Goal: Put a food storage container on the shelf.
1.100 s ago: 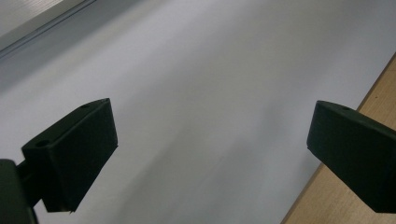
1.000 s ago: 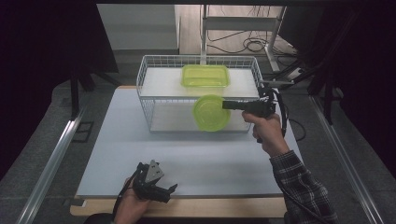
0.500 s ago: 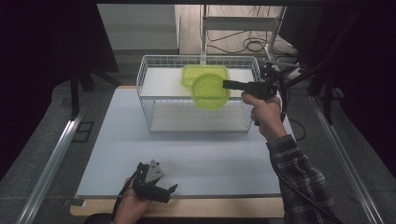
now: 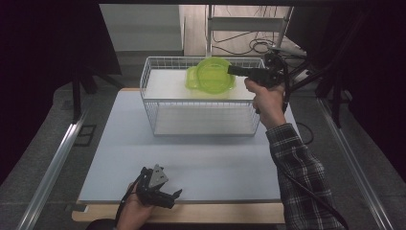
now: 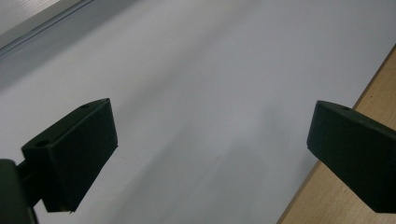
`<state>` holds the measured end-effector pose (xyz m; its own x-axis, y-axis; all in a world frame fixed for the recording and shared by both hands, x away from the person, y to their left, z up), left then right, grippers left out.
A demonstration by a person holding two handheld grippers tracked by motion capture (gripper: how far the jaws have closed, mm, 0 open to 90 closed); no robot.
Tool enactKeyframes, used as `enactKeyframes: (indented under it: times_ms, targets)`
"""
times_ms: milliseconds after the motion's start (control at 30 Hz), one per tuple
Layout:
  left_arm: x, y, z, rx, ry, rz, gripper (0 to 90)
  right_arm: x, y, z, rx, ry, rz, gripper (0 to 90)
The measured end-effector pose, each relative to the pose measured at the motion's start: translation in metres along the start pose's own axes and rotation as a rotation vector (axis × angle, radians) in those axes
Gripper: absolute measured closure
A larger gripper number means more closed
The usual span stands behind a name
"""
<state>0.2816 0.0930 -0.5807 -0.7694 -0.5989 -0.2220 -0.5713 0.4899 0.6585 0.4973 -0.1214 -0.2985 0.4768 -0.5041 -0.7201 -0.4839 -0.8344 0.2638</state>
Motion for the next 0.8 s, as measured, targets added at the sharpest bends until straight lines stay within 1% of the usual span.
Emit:
enactKeyframes:
  times_ms: [167,233,300,433,667,733,800]
  targets:
    - [0.000,0.000,0.000,0.001,-0.004,0.001,1.6,-0.001,-0.008,-0.009,0.023,-0.002,0.015,80.7]
    - [0.000,0.000,0.000,0.001,-0.003,0.003,1.6,0.000,-0.011,-0.013,0.038,0.011,0.035,80.7]
    - [0.000,0.000,0.000,0.003,-0.004,0.004,1.6,0.002,-0.014,-0.016,0.049,0.002,0.046,80.7]
    - [0.001,0.000,0.000,0.003,-0.005,0.007,1.6,0.007,-0.018,-0.020,0.055,-0.012,0.061,80.7]
    - [0.002,0.000,0.000,0.000,-0.007,0.010,1.6,0.010,-0.024,-0.021,0.059,-0.038,0.080,79.8]
    - [0.002,-0.001,0.000,-0.001,-0.007,0.011,1.6,0.010,-0.025,-0.022,0.060,-0.028,0.097,79.1]
    - [0.002,-0.001,0.000,-0.001,-0.008,0.011,1.6,0.010,-0.026,-0.022,0.064,-0.001,0.130,77.0]
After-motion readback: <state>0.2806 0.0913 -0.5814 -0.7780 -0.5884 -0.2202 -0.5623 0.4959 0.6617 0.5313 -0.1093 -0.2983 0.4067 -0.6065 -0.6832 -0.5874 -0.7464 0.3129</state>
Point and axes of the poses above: each handheld gripper's, and its own axes: y roughly backward along the jaws, z roughly out of its underside, x roughly to its right, the point moved 8 cm from there along -y, roughly forward along the jaws, and after that the axes turned 13 degrees about -y, right-handed, at the moved point
